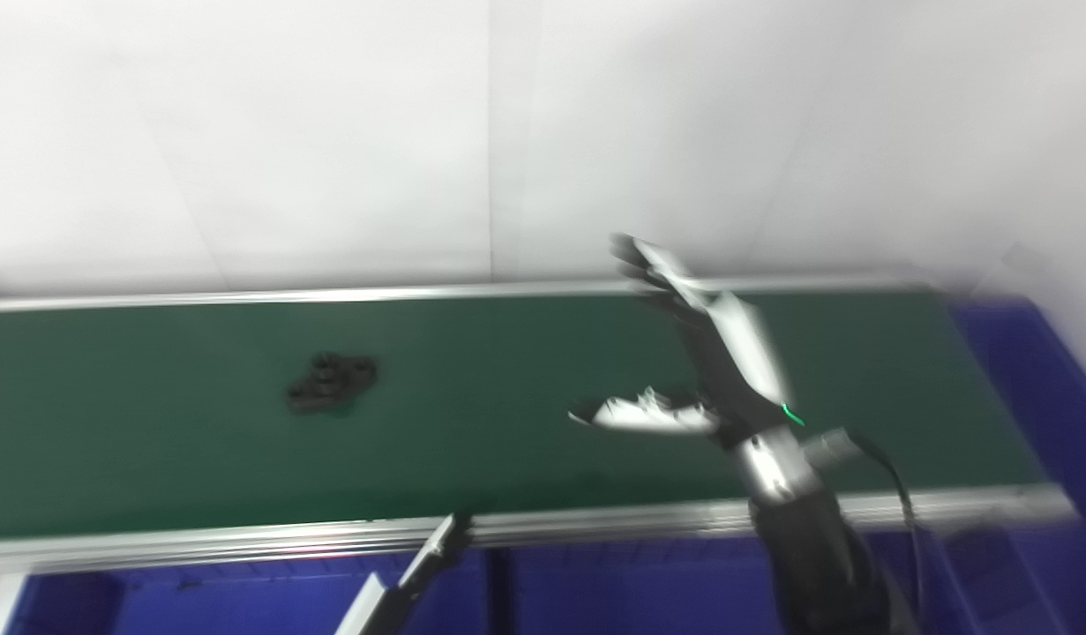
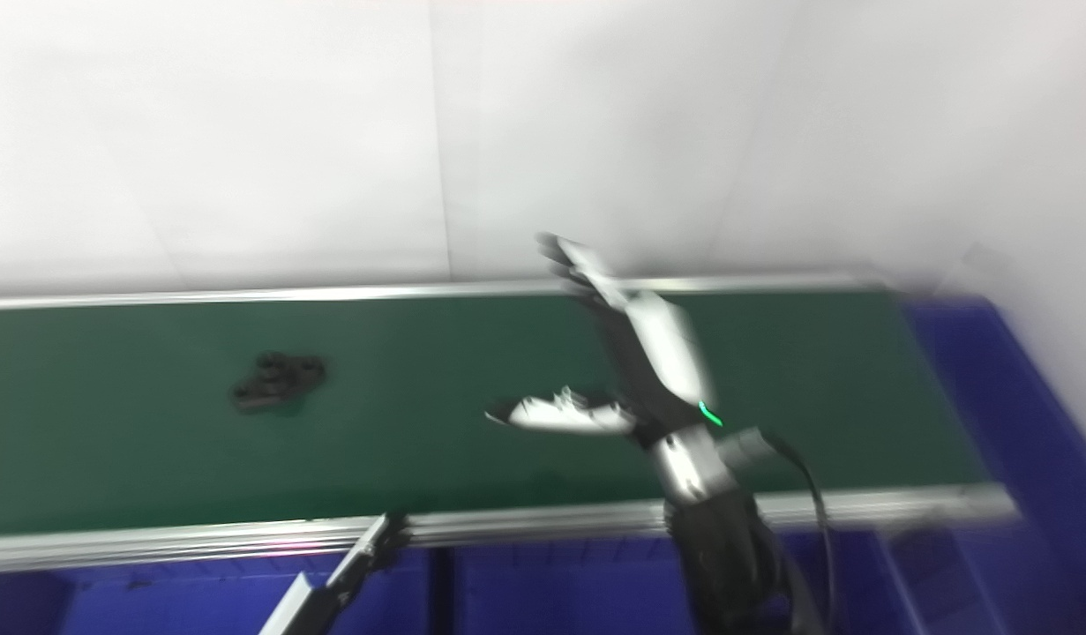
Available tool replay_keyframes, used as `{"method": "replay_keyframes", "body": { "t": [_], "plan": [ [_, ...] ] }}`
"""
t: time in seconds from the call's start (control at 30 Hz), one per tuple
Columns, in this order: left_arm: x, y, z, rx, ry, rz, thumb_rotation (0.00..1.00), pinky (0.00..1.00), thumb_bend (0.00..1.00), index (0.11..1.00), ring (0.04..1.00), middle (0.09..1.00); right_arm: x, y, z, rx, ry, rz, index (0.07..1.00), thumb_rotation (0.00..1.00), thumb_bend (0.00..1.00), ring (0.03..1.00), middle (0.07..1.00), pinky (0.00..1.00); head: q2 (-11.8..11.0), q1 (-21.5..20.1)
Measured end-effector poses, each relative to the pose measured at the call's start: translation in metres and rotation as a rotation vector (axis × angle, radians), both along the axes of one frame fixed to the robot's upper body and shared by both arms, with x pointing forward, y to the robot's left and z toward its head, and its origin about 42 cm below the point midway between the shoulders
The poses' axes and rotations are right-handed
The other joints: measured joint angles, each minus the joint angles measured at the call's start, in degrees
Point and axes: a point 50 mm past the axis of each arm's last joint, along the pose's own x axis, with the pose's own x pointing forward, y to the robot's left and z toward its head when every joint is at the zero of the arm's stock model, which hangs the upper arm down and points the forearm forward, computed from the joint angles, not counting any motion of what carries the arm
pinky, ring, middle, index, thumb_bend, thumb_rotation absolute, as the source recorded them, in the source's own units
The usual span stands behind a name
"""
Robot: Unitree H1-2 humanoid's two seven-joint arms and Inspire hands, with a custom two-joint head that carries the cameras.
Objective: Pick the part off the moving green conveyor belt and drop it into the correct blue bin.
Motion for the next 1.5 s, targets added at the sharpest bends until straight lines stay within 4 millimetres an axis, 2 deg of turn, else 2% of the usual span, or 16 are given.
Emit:
{"method": "replay_keyframes", "body": {
  "t": [0.2, 0.27, 0.33, 0.43, 0.57, 0.6, 0.83, 0.87, 0.97, 1.07, 1.1, 1.13, 1.17, 1.23, 1.3, 1.5],
  "plan": [
    [0.003, 0.015, -0.003, 0.031, 0.006, 0.009, 0.45, 0.9, 0.84, 0.967, 0.937, 0.973, 0.014, 0.004, -0.001, -0.047, 0.027, 0.006, 0.932, 0.43, 0.85, 0.843, 0.879, 0.76, 0.09, -0.35],
    [0.0, 0.021, -0.003, 0.046, 0.011, 0.012, 0.45, 0.9, 0.84, 0.97, 0.934, 0.973, 0.024, 0.02, 0.01, -0.041, -0.007, 0.038, 0.932, 0.43, 0.85, 0.834, 0.872, 0.76, 0.09, -0.35],
    [0.004, 0.025, -0.003, 0.059, 0.004, 0.006, 0.45, 0.9, 0.84, 0.971, 0.934, 0.974, 0.029, 0.024, 0.013, -0.055, -0.021, 0.04, 0.936, 0.43, 0.85, 0.832, 0.873, 0.75, 0.52, -0.62],
    [0.005, 0.023, -0.002, 0.054, 0.003, 0.007, 0.46, 0.91, 0.84, 0.969, 0.941, 0.978, 0.03, 0.017, 0.005, -0.101, 0.009, 0.022, 0.941, 0.44, 0.85, 0.84, 0.877, 0.75, 1.05, -0.53],
    [-0.002, 0.012, -0.003, 0.025, 0.019, 0.007, 0.45, 0.91, 0.84, 0.97, 0.944, 0.979, 0.033, 0.01, 0.007, -0.13, 0.021, -0.001, 0.943, 0.42, 0.85, 0.844, 0.881, 0.75, 1.05, -0.53],
    [-0.002, 0.011, -0.003, 0.021, 0.019, 0.007, 0.45, 0.92, 0.84, 0.971, 0.949, 0.981, 0.033, 0.008, 0.006, -0.134, 0.025, -0.003, 0.943, 0.42, 0.85, 0.844, 0.883, 0.75, 1.75, -0.09],
    [-0.004, 0.011, 0.003, 0.011, 0.004, 0.011, 0.45, 0.9, 0.83, 0.968, 0.938, 0.977, 0.033, 0.015, 0.006, -0.123, 0.032, 0.015, 0.947, 0.42, 0.85, 0.861, 0.897, 0.75, 2.9, 0.53],
    [-0.004, 0.011, 0.003, 0.011, 0.004, 0.013, 0.44, 0.89, 0.83, 0.965, 0.935, 0.975, 0.033, 0.015, 0.007, -0.125, 0.034, 0.02, 0.949, 0.43, 0.84, 0.865, 0.901, 0.76, 4.03, 0.79],
    [-0.004, 0.014, 0.004, 0.011, 0.003, 0.014, 0.43, 0.91, 0.82, 0.962, 0.941, 0.973, 0.036, 0.017, 0.01, -0.13, 0.032, 0.03, 0.951, 0.44, 0.84, 0.871, 0.907, 0.76, 4.39, 0.88],
    [-0.002, 0.015, 0.005, 0.011, -0.001, 0.015, 0.42, 0.91, 0.82, 0.959, 0.943, 0.973, 0.04, 0.019, 0.015, -0.133, 0.029, 0.033, 0.947, 0.45, 0.85, 0.878, 0.909, 0.77, 6.32, 1.05],
    [-0.002, 0.016, 0.006, 0.006, -0.002, 0.015, 0.42, 0.91, 0.82, 0.959, 0.943, 0.973, 0.042, 0.019, 0.016, -0.134, 0.037, 0.031, 0.947, 0.45, 0.85, 0.878, 0.909, 0.77, 6.33, 1.05],
    [-0.001, 0.016, 0.008, 0.001, -0.006, 0.012, 0.42, 0.91, 0.82, 0.959, 0.945, 0.971, 0.044, 0.019, 0.017, -0.138, 0.042, 0.032, 0.946, 0.44, 0.85, 0.876, 0.904, 0.77, 7.81, 1.31],
    [-0.001, 0.015, 0.011, -0.008, -0.013, 0.01, 0.42, 0.92, 0.82, 0.959, 0.945, 0.97, 0.046, 0.018, 0.018, -0.141, 0.046, 0.035, 0.945, 0.44, 0.85, 0.876, 0.901, 0.77, 8.34, 1.58],
    [0.001, 0.014, 0.014, -0.017, -0.02, 0.01, 0.43, 0.88, 0.83, 0.959, 0.933, 0.967, 0.05, 0.018, 0.017, -0.15, 0.055, 0.036, 0.941, 0.45, 0.86, 0.871, 0.892, 0.78, 8.52, 1.67],
    [0.0, 0.015, 0.018, -0.024, -0.03, 0.014, 0.44, 0.85, 0.84, 0.958, 0.92, 0.967, 0.053, 0.018, 0.017, -0.156, 0.061, 0.038, 0.936, 0.45, 0.86, 0.864, 0.884, 0.77, 9.84, 2.45],
    [-0.007, 0.015, 0.026, -0.039, -0.034, 0.034, 0.46, 0.91, 0.86, 0.961, 0.942, 0.966, 0.061, 0.022, 0.018, -0.176, 0.066, 0.059, 0.933, 0.46, 0.86, 0.856, 0.877, 0.77, 10.9, 3.77]
  ]
}}
